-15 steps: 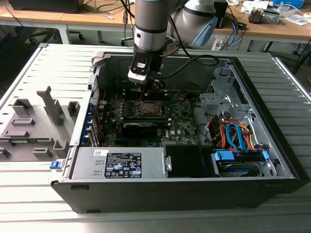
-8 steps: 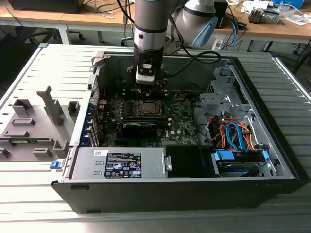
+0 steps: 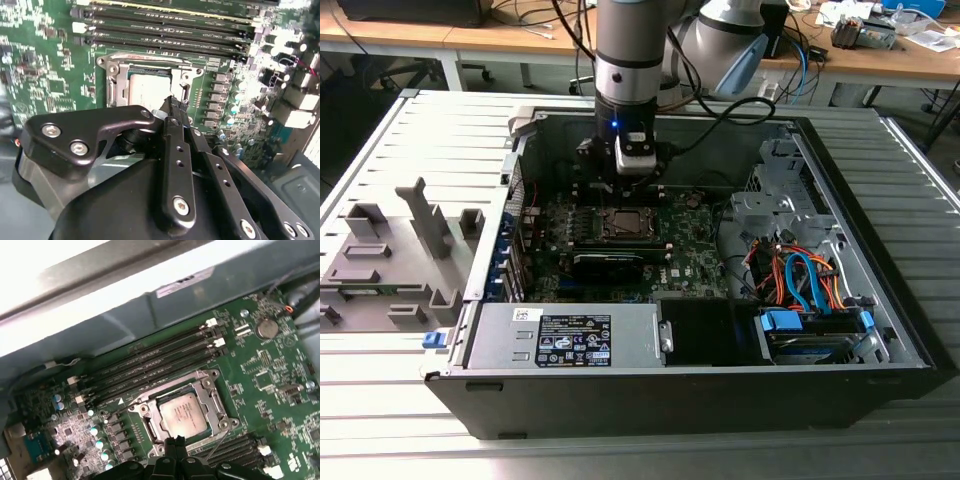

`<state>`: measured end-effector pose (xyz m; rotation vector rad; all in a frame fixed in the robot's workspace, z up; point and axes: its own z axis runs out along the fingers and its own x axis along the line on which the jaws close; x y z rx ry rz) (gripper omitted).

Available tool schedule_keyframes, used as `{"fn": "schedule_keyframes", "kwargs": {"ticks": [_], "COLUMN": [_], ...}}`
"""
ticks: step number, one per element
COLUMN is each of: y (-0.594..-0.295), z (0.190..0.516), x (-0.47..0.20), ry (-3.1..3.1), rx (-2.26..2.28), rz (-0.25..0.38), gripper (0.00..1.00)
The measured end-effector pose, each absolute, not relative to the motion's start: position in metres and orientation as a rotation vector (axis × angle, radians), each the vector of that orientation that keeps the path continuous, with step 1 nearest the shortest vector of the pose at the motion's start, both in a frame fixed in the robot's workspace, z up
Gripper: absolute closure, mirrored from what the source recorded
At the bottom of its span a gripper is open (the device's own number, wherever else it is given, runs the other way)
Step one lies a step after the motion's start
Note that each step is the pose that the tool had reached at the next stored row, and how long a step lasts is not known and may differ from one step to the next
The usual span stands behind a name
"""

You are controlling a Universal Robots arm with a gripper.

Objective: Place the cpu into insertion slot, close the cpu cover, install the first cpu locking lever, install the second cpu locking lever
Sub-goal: 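Install the first cpu locking lever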

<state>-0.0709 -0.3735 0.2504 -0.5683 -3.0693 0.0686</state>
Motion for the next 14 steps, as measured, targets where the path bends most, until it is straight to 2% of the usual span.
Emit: {"fn": "schedule_keyframes", "kwargs": {"ticks": [7,14], "y": [-0.3735,-0.3735], "z": [0.2501,0.2489], "x": [-0.0708,-0.0709], "ry": [-3.090,-3.103], "rx": [-0.375,-0.171], "rz": [-0.036,-0.067], "gripper": [0.89,0.89]}}
